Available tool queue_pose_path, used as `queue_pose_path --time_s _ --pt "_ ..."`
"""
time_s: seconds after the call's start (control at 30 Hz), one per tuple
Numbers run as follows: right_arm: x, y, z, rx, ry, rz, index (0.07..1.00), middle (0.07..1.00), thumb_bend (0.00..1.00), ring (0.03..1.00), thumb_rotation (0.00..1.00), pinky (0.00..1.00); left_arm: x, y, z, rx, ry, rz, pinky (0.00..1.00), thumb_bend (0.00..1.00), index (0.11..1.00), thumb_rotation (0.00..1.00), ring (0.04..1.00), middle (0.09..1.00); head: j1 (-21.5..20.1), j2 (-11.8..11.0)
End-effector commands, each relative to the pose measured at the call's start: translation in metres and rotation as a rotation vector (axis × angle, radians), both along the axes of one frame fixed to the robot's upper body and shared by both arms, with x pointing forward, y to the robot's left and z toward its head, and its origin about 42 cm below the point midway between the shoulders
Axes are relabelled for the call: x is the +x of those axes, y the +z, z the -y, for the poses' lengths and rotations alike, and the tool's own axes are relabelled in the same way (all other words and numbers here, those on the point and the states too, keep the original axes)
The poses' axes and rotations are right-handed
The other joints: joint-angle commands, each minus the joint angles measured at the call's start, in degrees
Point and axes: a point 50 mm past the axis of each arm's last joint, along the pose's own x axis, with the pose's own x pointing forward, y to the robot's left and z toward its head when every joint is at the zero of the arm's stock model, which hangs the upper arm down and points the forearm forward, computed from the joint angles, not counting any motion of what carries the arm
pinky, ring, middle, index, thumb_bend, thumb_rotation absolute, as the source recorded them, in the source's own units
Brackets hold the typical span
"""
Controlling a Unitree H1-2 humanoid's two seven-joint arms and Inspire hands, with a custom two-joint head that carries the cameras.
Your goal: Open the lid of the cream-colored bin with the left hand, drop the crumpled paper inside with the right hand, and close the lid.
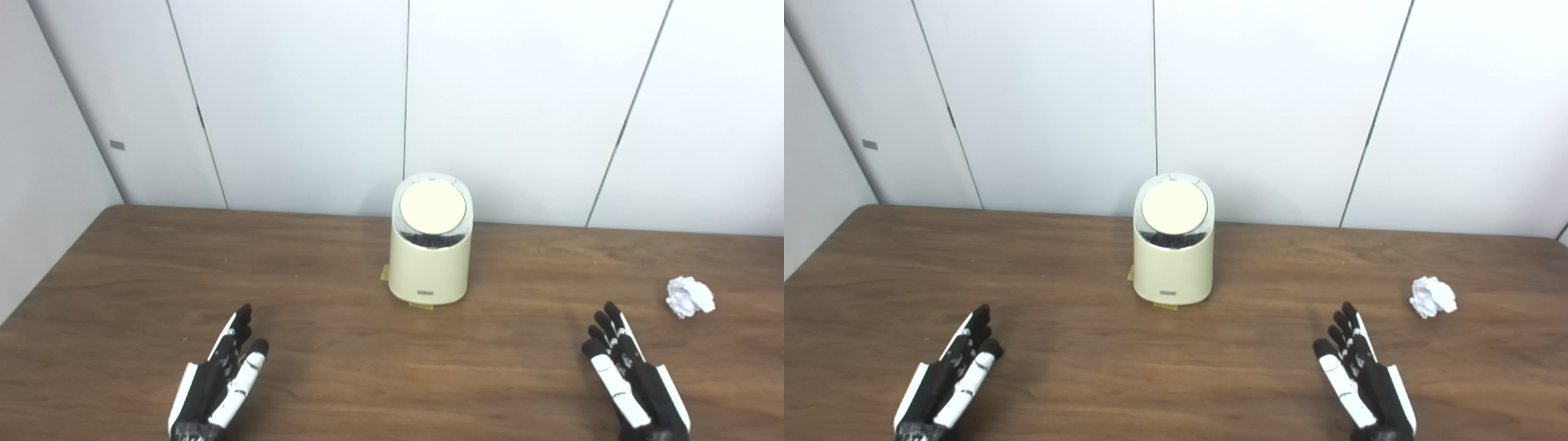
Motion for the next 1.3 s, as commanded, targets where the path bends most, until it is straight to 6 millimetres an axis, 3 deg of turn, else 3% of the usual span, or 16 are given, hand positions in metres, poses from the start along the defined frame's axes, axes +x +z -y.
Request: queue_pose_path --time_s 0.0,0.1,0.33,0.6,0.73,0.87,0.93,1.07,1.27 --pt "-0.002 0.006 -0.001 -0.003 -0.001 0.053 0.989 0.984 0.53 0.968 0.60 0.91 0.013 0.006 0.010 -0.017 -0.002 0.021 1.00 0.52 1.000 0.56 1.000 1.000 -0.05 0.08" --pt "0.001 0.006 -0.001 0.006 -0.007 0.061 0.984 0.980 0.53 0.961 0.58 0.90 0.017 0.008 0.010 -0.039 -0.001 0.018 1.00 0.54 1.000 0.54 1.000 1.000 0.21 0.06" --pt "0.008 0.004 -0.004 -0.001 -0.004 0.065 0.980 0.971 0.58 0.946 0.63 0.87 0.029 0.018 0.006 -0.050 -0.014 0.043 1.00 0.59 1.000 0.46 1.000 0.999 0.32 0.15" --pt "0.012 0.006 -0.005 0.030 0.001 0.076 0.982 0.977 0.57 0.951 0.61 0.87 0.048 0.031 0.008 -0.015 -0.036 0.063 1.00 0.58 1.000 0.47 1.000 0.997 0.74 0.43" --pt "0.014 0.005 -0.006 0.025 0.003 0.073 0.981 0.977 0.59 0.950 0.61 0.86 0.070 0.047 0.012 0.065 -0.025 0.090 1.00 0.66 1.000 0.49 0.991 0.976 0.63 -0.33" --pt "0.015 0.004 -0.007 0.032 0.009 0.078 0.984 0.981 0.60 0.955 0.60 0.86 0.092 0.069 0.018 0.073 -0.002 0.096 1.00 0.76 0.995 0.42 0.971 0.967 0.30 -0.72" --pt "0.016 0.004 -0.008 0.024 0.005 0.077 0.983 0.980 0.60 0.954 0.61 0.85 0.100 0.077 0.021 0.040 -0.012 0.095 1.00 0.77 0.998 0.40 0.975 0.973 0.22 -0.83" --pt "0.015 0.004 -0.008 0.023 -0.002 0.075 0.980 0.976 0.58 0.949 0.60 0.83 0.125 0.101 0.030 0.009 -0.040 0.110 0.90 0.78 1.000 0.34 0.949 0.972 0.29 -0.72" --pt "0.014 0.004 -0.009 0.026 0.003 0.073 0.985 0.977 0.55 0.950 0.60 0.82 0.155 0.126 0.045 0.045 -0.077 0.155 0.89 0.76 1.000 0.32 0.952 0.979 0.36 -0.30"
